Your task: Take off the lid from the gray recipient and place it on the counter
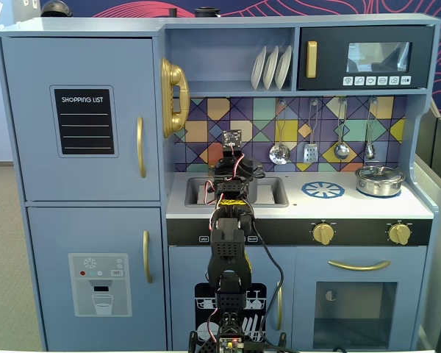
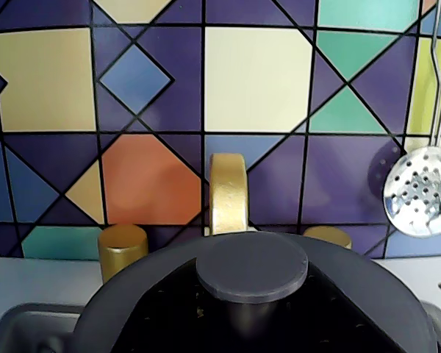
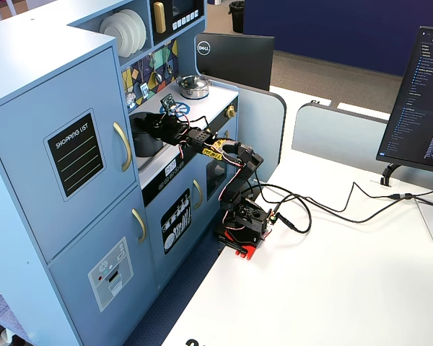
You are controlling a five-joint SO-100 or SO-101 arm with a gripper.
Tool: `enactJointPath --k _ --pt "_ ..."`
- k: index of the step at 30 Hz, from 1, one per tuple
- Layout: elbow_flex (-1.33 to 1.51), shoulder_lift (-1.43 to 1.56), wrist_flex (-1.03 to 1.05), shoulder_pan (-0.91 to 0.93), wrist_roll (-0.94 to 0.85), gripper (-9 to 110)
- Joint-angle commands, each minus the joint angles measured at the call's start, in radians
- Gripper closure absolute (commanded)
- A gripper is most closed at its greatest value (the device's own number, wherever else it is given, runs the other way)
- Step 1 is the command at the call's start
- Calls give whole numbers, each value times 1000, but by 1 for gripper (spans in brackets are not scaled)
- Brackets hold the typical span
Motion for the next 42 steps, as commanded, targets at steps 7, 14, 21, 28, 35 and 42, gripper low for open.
enactJointPath --k 7,14,21,28,35,42 --pt "-115 129 9 86 5 101" --pt "-117 192 61 272 32 101" --pt "-86 184 71 465 60 101" --pt "57 140 -63 538 72 101" --pt "121 40 -172 548 69 101" --pt "158 -44 -250 565 78 101"
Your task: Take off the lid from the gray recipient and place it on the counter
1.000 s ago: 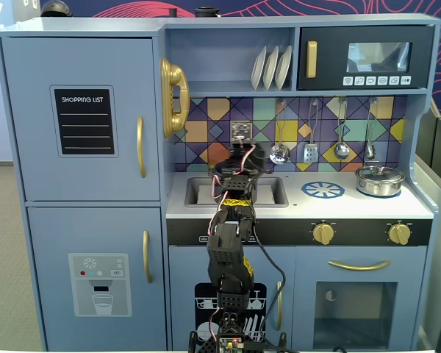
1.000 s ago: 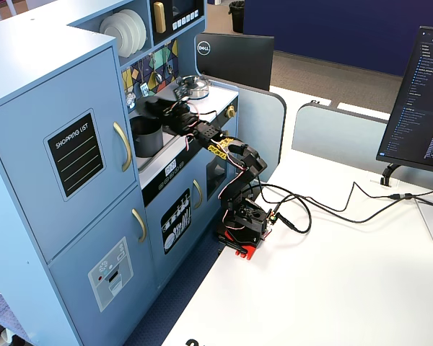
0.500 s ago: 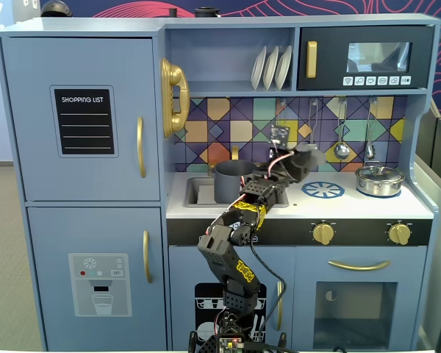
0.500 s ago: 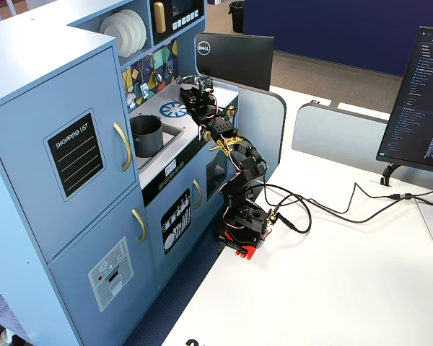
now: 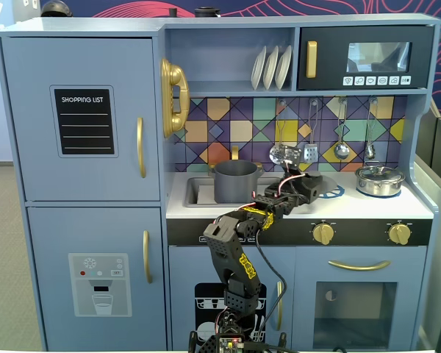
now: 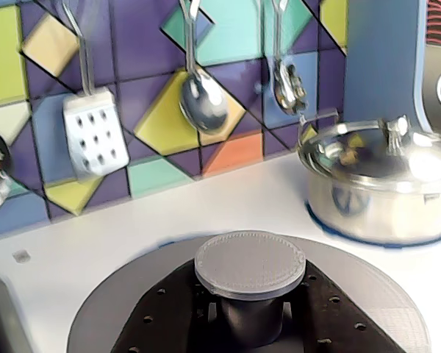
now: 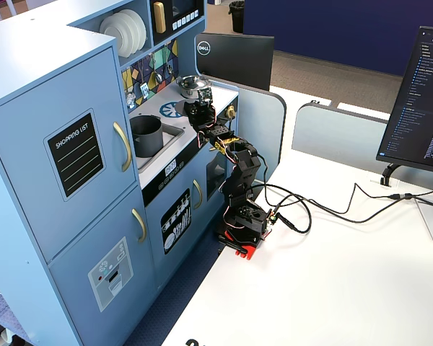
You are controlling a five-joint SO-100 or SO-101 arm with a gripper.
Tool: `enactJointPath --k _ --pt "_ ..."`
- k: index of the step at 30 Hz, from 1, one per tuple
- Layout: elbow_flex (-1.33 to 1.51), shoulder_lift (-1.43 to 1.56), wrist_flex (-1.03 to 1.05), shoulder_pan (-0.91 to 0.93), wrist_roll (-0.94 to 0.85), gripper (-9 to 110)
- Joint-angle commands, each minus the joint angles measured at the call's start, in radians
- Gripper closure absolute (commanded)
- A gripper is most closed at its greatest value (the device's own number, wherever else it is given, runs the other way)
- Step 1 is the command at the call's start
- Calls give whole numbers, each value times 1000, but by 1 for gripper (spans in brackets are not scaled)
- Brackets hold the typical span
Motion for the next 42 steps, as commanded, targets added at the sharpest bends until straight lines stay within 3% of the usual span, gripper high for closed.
enactJointPath --k 1,24,32,42 --pt "0 -12 -57 18 18 101" --pt "77 -109 -163 -9 12 101" --pt "124 -117 -204 -6 0 76" --pt "127 -80 -218 44 6 73"
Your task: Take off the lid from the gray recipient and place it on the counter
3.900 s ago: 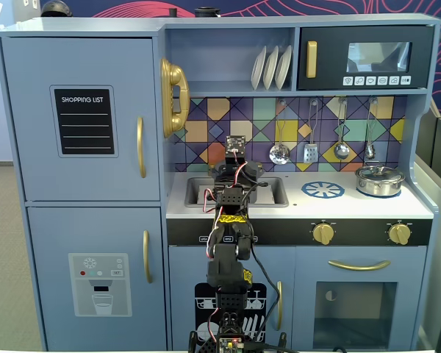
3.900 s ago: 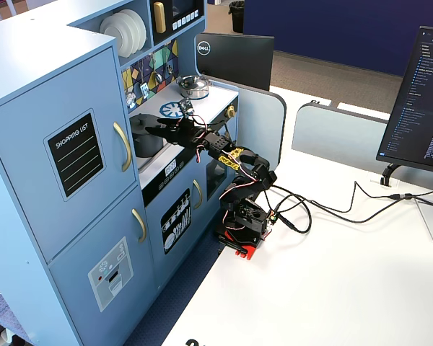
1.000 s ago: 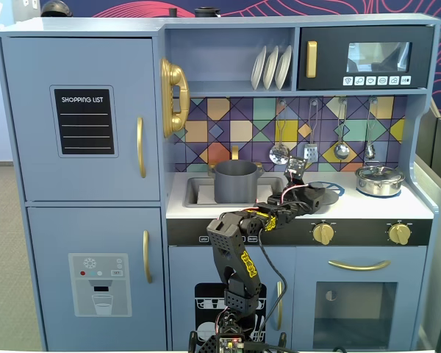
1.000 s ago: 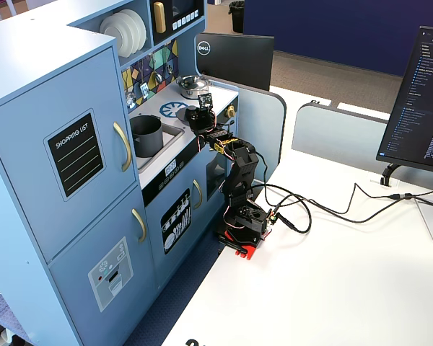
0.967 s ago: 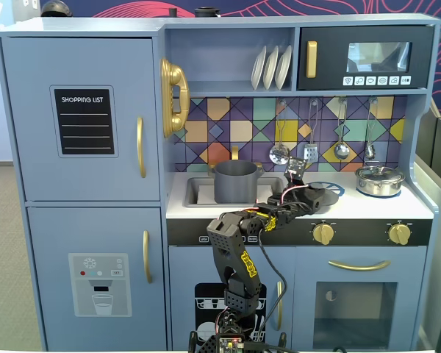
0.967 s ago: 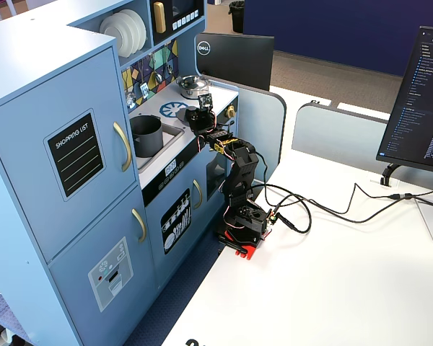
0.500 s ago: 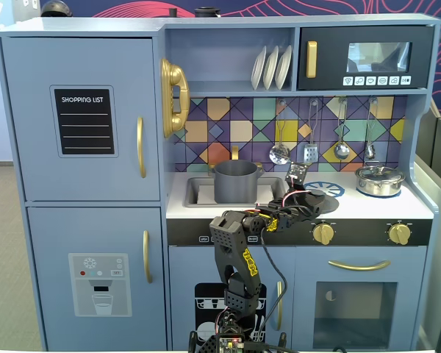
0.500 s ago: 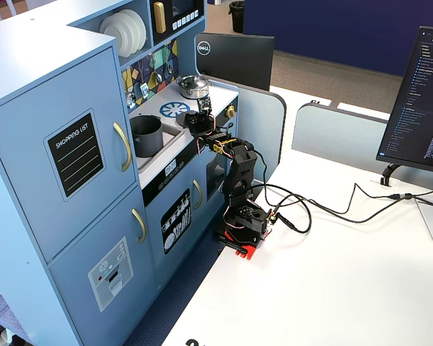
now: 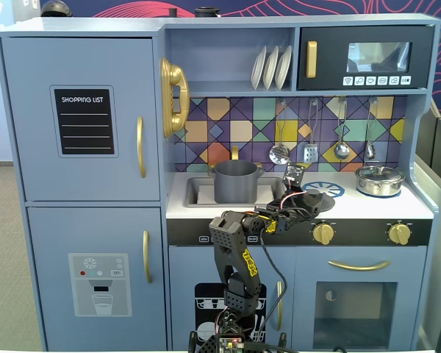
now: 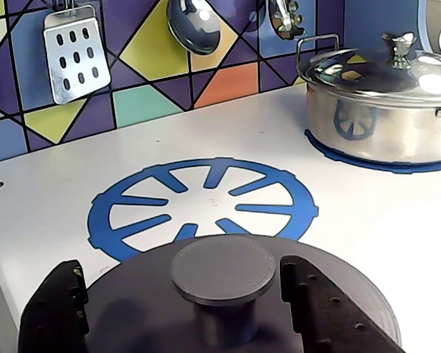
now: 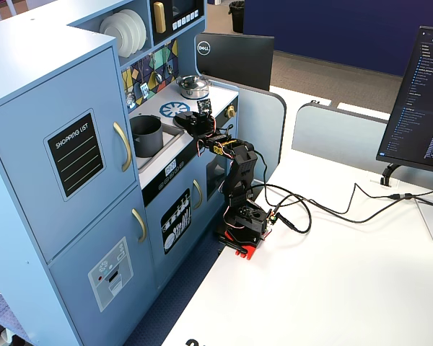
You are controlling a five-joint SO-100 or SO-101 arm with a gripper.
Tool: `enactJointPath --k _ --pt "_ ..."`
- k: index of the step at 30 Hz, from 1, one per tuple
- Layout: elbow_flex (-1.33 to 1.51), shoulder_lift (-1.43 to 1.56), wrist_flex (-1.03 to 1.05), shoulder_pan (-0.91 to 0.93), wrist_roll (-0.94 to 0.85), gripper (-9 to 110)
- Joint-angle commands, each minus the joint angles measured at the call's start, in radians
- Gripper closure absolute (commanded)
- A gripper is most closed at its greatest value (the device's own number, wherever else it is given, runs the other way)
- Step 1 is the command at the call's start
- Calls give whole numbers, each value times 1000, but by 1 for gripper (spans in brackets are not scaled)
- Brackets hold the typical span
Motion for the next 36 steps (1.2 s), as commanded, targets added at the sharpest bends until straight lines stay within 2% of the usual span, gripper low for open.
enactJointPath --k 1,12,20,24,27,30,32,36 --pt "-5 43 -17 41 8 73" --pt "8 133 -14 31 46 75" --pt "3 345 104 -41 48 78" --pt "3 600 419 -86 80 81" --pt "-43 819 844 -141 97 86" --pt "-52 985 1175 -235 98 94" --pt "-46 1058 1348 -311 66 101" --pt "5 1127 1592 -442 15 101"
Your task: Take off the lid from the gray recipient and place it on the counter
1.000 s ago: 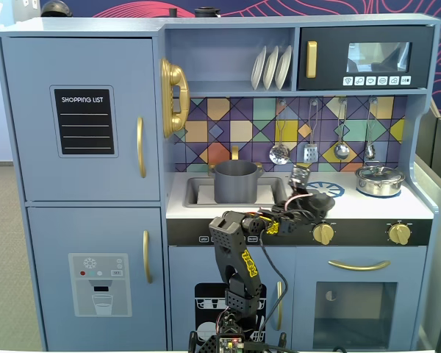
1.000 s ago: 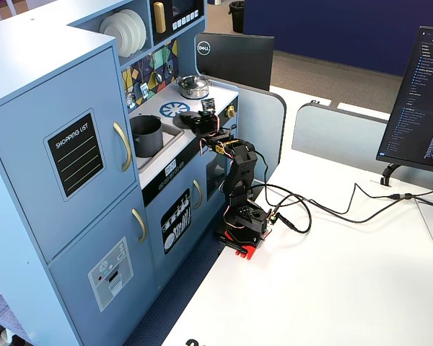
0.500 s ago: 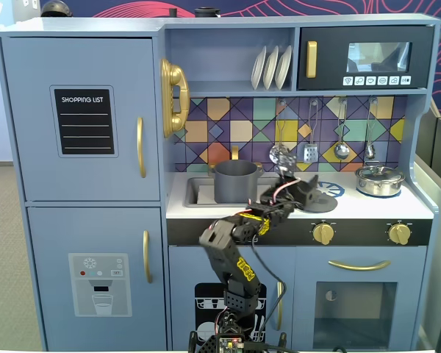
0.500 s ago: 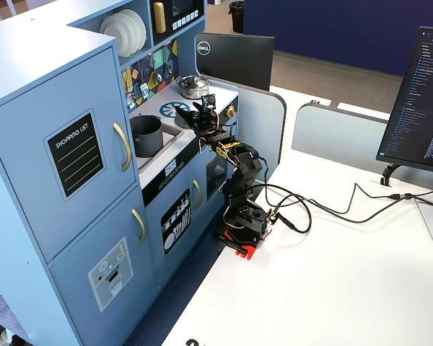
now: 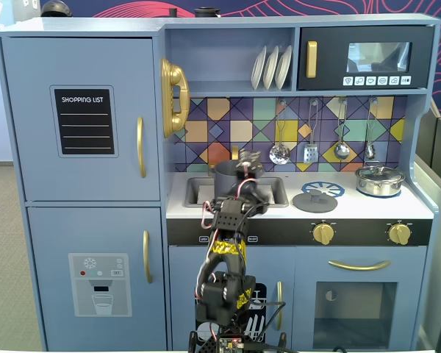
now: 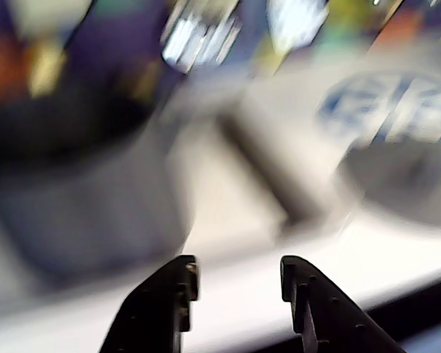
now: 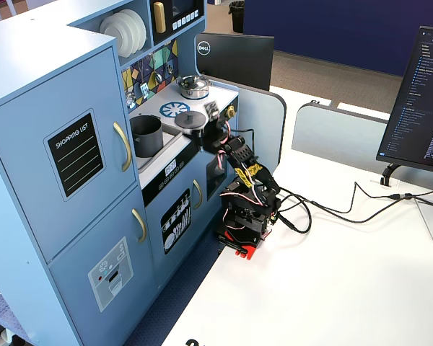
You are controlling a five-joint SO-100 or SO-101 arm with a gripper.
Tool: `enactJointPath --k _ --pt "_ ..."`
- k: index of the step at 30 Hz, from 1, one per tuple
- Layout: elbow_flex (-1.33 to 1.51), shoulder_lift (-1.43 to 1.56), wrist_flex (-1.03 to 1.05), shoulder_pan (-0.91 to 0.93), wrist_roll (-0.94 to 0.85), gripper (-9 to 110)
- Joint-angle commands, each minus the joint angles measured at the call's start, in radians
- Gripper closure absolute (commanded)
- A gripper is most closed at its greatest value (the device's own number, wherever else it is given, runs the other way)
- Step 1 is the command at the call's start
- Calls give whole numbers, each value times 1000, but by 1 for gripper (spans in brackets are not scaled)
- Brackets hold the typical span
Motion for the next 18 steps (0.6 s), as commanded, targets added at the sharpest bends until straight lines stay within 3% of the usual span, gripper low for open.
enactJointPath --k 1,5,12,18 --pt "23 60 250 -110 -2 101" --pt "192 74 281 -209 8 101" --pt "655 146 69 -295 43 101" --pt "729 190 279 -321 149 101"
